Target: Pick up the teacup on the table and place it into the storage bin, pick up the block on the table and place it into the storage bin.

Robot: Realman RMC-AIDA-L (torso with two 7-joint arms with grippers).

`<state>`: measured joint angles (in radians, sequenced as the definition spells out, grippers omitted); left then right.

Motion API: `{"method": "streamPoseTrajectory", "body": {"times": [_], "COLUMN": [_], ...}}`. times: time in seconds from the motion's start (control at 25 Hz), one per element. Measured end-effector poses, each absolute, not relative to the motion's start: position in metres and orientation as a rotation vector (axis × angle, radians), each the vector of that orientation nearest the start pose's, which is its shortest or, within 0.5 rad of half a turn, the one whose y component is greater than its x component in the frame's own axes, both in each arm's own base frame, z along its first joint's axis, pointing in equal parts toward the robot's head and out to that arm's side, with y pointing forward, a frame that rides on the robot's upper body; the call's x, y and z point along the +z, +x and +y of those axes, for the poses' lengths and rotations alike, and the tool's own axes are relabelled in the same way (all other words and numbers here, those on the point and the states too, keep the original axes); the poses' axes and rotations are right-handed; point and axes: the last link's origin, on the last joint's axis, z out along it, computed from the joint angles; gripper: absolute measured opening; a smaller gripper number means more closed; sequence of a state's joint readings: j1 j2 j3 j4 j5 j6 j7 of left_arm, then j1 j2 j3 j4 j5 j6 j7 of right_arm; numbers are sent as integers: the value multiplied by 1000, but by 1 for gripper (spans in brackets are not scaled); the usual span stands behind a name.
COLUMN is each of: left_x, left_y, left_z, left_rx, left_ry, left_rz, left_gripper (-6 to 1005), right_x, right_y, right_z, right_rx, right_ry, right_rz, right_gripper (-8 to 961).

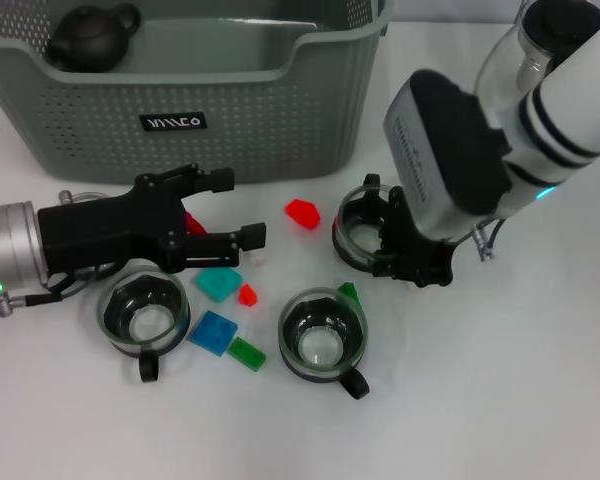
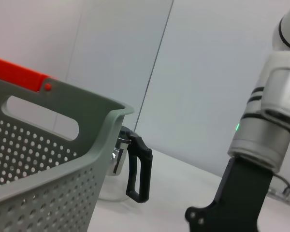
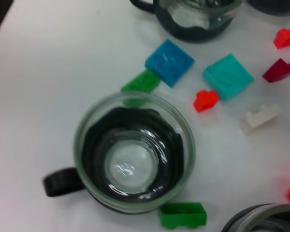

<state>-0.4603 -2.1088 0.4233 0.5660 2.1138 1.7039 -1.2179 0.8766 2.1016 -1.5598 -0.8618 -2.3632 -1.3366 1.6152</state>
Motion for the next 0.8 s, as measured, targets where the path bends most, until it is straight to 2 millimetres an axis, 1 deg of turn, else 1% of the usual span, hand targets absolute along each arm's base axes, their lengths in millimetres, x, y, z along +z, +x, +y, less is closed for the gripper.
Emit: {"method": "streamPoseTrajectory", "body": {"times": [0.16, 0.28, 0.44, 0.52, 0.6, 0.72, 0.8], "left_x": [-4, -3, -2, -1, -1, -1, -1], "left_y": [-292, -297, -299, -300, -301, -301, -302], "left_z": [282, 277, 274, 273, 273, 274, 275], "left_rx": [-874, -861, -856, -854, -852, -842, -835], "left_ry": [-2654, -2658, -2654, -2651, -2650, -2646, -2644], "left_rz": [-679, -687, -682, -672, -665, -656, -642], "left_gripper": [947, 947, 947, 947, 947, 947, 947], "right_x": [-73, -55, -27, -15, -7, 1, 5], "right_y": [136, 129, 109, 90, 72, 38, 17], "right_z": [362, 360, 356, 352, 349, 345, 347], "right_rx": [-516, -481, -434, -382, -323, -167, -52], "right_ry": [-3144, -3166, -3181, -3196, -3220, -3256, -3250], "right_rz": [-374, -297, -231, -231, -242, -300, -346], "right_gripper": [58, 58, 58, 58, 58, 57, 57]}}
